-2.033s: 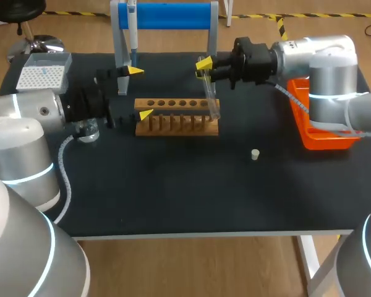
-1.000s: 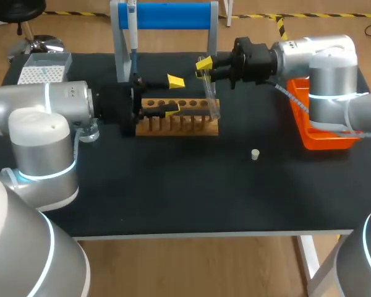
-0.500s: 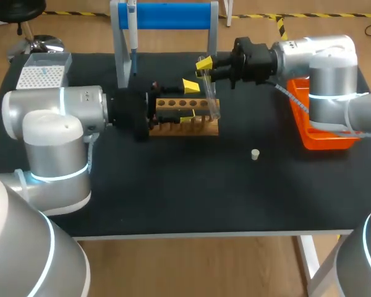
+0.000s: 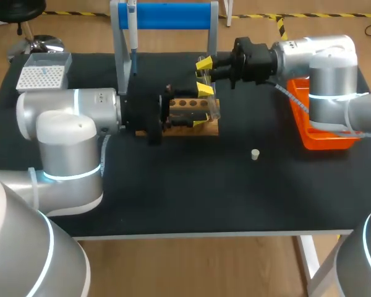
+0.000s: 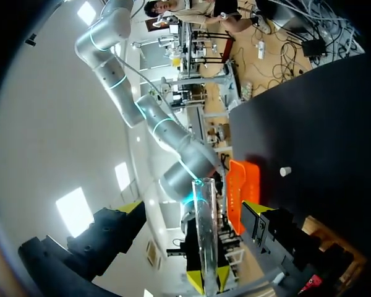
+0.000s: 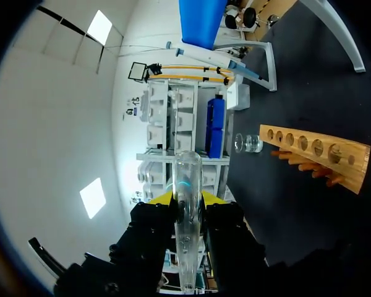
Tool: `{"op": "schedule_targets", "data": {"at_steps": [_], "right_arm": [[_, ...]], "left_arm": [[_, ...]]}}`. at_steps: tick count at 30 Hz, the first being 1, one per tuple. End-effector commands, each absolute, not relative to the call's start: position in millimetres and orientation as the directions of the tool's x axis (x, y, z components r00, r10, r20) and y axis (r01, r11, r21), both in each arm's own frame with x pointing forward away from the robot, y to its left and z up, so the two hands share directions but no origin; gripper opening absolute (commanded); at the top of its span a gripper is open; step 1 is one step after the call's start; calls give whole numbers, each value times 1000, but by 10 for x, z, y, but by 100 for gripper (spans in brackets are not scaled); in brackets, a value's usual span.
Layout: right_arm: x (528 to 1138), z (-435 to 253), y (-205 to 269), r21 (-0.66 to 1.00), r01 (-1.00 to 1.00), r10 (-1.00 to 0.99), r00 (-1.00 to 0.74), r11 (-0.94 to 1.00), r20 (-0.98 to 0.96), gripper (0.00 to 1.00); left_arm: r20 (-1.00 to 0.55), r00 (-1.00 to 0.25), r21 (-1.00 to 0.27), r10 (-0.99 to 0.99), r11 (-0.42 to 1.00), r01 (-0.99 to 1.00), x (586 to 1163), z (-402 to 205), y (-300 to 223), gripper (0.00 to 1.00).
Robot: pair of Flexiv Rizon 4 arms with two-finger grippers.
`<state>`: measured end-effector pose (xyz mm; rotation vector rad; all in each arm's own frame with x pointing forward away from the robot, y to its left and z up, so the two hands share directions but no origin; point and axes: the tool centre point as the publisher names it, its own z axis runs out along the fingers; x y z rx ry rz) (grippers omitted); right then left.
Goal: Invert the test tube, pick up the pipette, mount the tip to pipette, aspirate from beaker and dispense into the tube, eject the tip, return the pipette, and cap with the stopper.
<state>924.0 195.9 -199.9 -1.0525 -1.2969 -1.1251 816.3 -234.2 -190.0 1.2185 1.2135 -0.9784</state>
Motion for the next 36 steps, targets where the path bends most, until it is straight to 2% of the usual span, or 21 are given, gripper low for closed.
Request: {"op": "schedule_targets", "data": {"at_steps": [1, 8, 17, 21, 27, 29, 32, 33, 34, 35, 36], "right_arm": [[9236, -1992, 1953, 42, 986, -22, -39, 164, 999, 0], [9236, -1992, 1953, 42, 986, -22, -39, 164, 999, 0], [9236, -1992, 1953, 42, 986, -22, -39, 164, 999, 0], [9236, -1992, 1953, 42, 986, -22, -39, 164, 999, 0], [9236, -1992, 1953, 42, 986, -22, -39, 164, 999, 0], [9236, -1992, 1953, 42, 986, -22, -39, 164, 999, 0], [9236, -1992, 1953, 42, 986, -22, -39, 164, 999, 0], [9236, -1992, 1953, 42, 986, -22, -39, 164, 999, 0], [9236, -1992, 1953, 42, 986, -22, -39, 164, 999, 0], [9236, -1992, 1953, 42, 986, -22, -39, 164, 999, 0], [9236, -1992, 1953, 42, 986, -22, -39, 164, 999, 0]], "left_arm": [[-988, 136, 144, 78, 109, 984, 8294, -1910, -2502, 100], [-988, 134, 141, 82, 87, 986, 8334, -1915, -2572, 100], [-989, 118, 125, 88, 77, 989, 8371, -1946, -2596, 85], [-990, 114, 121, 86, 79, 989, 8381, -1948, -2581, 74], [-990, 112, 119, 84, 86, 989, 8384, -1953, -2553, 51], [-990, 111, 118, 84, 88, 989, 8383, -1955, -2550, 49], [-991, 108, 115, 83, 89, 989, 8382, -1958, -2546, 36], [-991, 107, 114, 83, 89, 989, 8381, -1959, -2544, 27], [-991, 106, 113, 82, 90, 990, 8381, -1961, -2542, 9], [-991, 105, 112, 81, 91, 990, 8381, -1962, -2540, 0], [-992, 101, 108, 77, 89, 990, 8381, -1963, -2540, 0]]}}
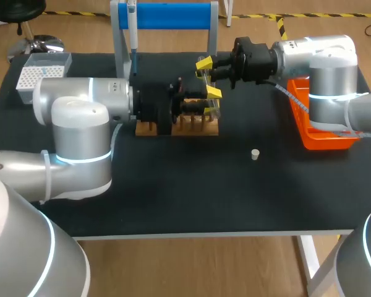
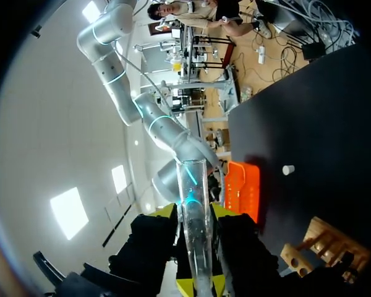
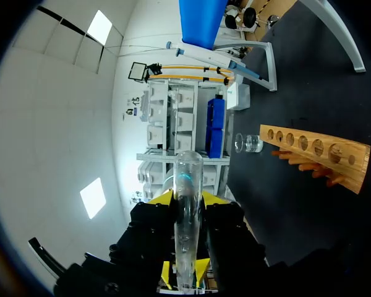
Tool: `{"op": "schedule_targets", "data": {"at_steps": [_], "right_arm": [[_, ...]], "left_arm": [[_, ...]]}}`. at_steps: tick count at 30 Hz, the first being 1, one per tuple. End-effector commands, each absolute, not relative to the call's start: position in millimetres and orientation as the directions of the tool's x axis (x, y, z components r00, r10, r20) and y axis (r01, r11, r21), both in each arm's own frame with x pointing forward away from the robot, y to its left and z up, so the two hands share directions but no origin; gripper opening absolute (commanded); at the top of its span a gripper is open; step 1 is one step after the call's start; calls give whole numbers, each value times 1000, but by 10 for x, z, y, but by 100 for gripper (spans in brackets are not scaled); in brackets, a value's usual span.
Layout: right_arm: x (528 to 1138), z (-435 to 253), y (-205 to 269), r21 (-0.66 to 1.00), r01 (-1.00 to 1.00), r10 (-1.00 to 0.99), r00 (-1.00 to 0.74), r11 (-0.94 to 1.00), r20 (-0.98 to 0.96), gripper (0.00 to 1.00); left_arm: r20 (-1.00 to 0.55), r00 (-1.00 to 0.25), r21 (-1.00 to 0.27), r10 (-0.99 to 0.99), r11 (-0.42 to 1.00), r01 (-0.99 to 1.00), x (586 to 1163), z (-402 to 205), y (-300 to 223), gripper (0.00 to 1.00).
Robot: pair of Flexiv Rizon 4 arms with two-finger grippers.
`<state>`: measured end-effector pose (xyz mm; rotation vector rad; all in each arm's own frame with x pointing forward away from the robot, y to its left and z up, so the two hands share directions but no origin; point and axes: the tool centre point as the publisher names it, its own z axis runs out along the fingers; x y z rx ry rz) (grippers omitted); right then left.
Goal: Invert the test tube, pick up the pipette, mount the tip to pipette, aspirate from beaker and dispense into the tube, eject the tip, return the pipette, and cap with the stopper.
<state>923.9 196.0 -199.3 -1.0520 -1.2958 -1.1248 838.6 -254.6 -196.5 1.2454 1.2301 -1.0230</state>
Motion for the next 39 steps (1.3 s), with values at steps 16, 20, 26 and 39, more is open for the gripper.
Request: {"op": "schedule_targets", "data": {"at_steps": [16, 20, 26, 39], "right_arm": [[9236, -1992, 1953, 42, 986, -22, -39, 164, 999, 100], [9236, -1992, 1953, 42, 986, -22, -39, 164, 999, 100], [9236, -1992, 1953, 42, 986, -22, -39, 164, 999, 100], [9063, -1967, 1186, 265, 960, 29, -268, 91, 963, 100]], "left_arm": [[-994, 54, 65, 100, 107, 992, 8396, -1978, -2535, 0], [-994, 54, 65, 100, 107, 992, 8396, -1978, -2535, 0], [-994, 54, 65, 100, 107, 992, 8396, -1978, -2535, 0], [-994, 54, 65, 100, 107, 992, 8396, -1978, -2535, 0]]}}
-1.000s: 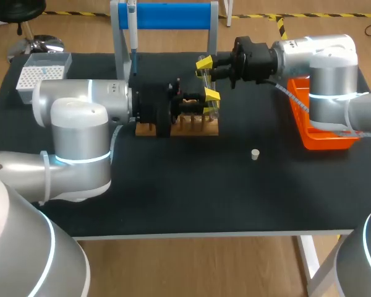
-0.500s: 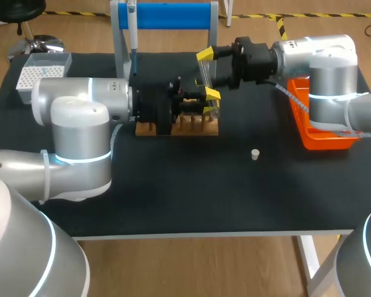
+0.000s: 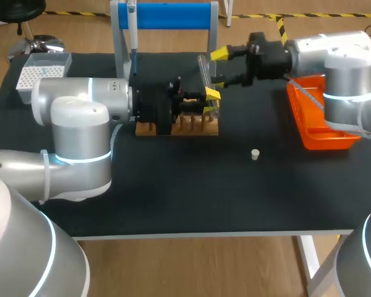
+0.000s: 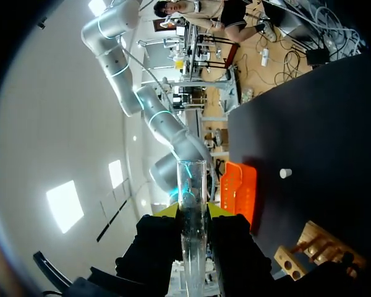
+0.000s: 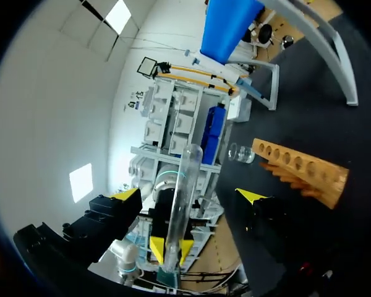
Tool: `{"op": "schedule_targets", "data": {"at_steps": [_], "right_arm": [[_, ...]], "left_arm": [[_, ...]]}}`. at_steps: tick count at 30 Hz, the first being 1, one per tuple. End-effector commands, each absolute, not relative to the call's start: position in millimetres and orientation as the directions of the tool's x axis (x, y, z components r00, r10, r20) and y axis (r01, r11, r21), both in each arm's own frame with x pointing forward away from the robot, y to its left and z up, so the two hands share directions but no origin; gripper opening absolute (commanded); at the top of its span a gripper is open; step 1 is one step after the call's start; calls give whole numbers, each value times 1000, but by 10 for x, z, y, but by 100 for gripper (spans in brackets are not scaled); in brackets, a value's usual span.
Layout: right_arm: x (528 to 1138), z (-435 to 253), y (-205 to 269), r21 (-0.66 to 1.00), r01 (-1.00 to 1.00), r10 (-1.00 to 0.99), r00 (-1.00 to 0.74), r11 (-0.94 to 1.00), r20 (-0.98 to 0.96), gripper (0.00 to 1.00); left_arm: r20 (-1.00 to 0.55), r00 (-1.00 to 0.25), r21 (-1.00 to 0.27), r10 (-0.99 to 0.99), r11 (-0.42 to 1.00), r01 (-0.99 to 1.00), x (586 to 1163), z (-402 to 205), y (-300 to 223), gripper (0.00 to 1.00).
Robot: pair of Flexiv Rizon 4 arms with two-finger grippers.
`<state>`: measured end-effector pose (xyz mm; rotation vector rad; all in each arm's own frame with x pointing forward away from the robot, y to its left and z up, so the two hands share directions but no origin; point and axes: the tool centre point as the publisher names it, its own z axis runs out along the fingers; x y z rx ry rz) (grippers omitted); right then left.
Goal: Invert the test tube, pick up the pipette, mount the tip to pipette, aspirate from beaker and dispense into the tube, eject the tip, return the pipette, and cap with the stopper.
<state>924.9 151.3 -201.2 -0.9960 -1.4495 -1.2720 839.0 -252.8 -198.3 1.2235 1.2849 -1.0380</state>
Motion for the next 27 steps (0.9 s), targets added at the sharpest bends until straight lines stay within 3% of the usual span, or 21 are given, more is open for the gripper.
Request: {"op": "schedule_targets", "data": {"at_steps": [1, 13, 19, 27], "right_arm": [[9051, -1979, 1125, 291, 953, 42, -295, 85, 955, 100], [8854, -2161, 843, 549, 825, 292, -562, 132, 774, 100], [8822, -2266, 785, 711, 682, 518, -676, 170, 524, 100], [8822, -2266, 785, 711, 682, 518, -676, 170, 524, 100]], "left_arm": [[-994, 54, 65, 100, 107, 992, 8396, -1978, -2535, 0], [-994, 54, 65, 100, 107, 992, 8396, -1978, -2535, 0], [-994, 54, 65, 100, 107, 992, 8396, -1978, -2535, 0], [-994, 54, 65, 100, 107, 992, 8396, -1978, -2535, 0]]}}
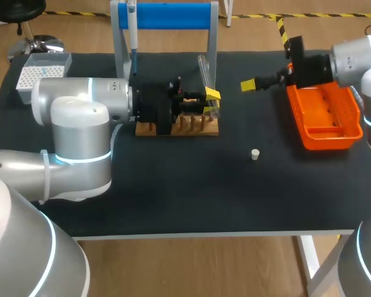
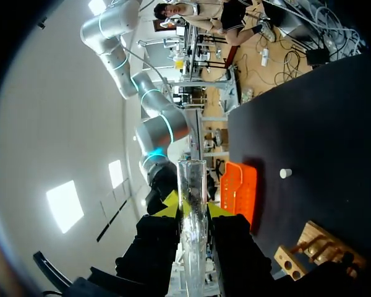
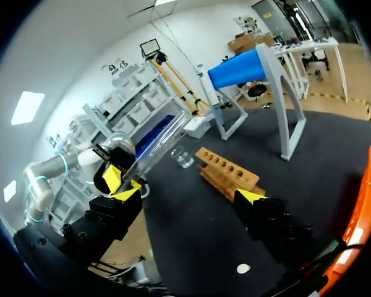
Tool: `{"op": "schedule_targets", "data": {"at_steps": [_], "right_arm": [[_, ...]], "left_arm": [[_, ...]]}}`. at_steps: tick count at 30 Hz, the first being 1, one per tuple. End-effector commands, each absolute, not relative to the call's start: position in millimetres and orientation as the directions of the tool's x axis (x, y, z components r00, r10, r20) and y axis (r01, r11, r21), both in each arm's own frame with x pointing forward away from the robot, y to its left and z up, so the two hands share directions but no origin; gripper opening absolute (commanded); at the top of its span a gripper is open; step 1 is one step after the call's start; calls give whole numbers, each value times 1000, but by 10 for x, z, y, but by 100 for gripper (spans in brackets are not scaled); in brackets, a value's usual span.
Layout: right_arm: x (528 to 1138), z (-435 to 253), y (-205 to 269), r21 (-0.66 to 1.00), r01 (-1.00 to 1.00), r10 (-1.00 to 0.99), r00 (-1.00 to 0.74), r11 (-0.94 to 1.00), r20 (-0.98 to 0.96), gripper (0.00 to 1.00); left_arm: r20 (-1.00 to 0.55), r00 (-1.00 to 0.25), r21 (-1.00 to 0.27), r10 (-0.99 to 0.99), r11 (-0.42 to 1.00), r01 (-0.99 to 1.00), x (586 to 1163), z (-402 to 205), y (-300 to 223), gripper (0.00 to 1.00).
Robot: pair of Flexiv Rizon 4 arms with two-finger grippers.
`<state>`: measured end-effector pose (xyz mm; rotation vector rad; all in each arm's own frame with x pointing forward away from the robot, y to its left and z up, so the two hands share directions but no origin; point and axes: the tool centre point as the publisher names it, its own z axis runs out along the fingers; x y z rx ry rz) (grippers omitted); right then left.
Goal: Invert the test tube, pick up the pipette, mount the tip to pipette, aspirate from beaker and dispense into the tube, eject the tip, return the pipette, and cap with the stopper.
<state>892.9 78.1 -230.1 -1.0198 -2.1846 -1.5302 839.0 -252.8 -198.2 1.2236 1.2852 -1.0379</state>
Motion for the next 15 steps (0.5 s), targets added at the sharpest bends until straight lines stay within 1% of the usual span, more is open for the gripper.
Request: {"op": "schedule_targets", "data": {"at_steps": [1, 8, 12, 14, 15], "right_arm": [[8822, -2266, 785, 711, 682, 518, -676, 170, 524, 100], [8822, -2266, 785, 711, 682, 518, -676, 170, 524, 100], [8822, -2266, 785, 711, 682, 518, -676, 170, 524, 100], [8822, -2266, 785, 711, 682, 518, -676, 170, 524, 100], [8822, -2266, 785, 711, 682, 518, -676, 170, 524, 100]], "left_arm": [[-994, 54, 65, 100, 107, 992, 8396, -1978, -2535, 0], [-994, 54, 65, 100, 107, 992, 8396, -1978, -2535, 0], [-990, -90, -82, 108, 82, 993, 8413, -2003, -2390, 0], [-970, -214, -205, 119, 85, 975, 8457, -2027, -2308, 0], [-960, -256, -246, 117, 95, 965, 8485, -2043, -2259, 0]]}}
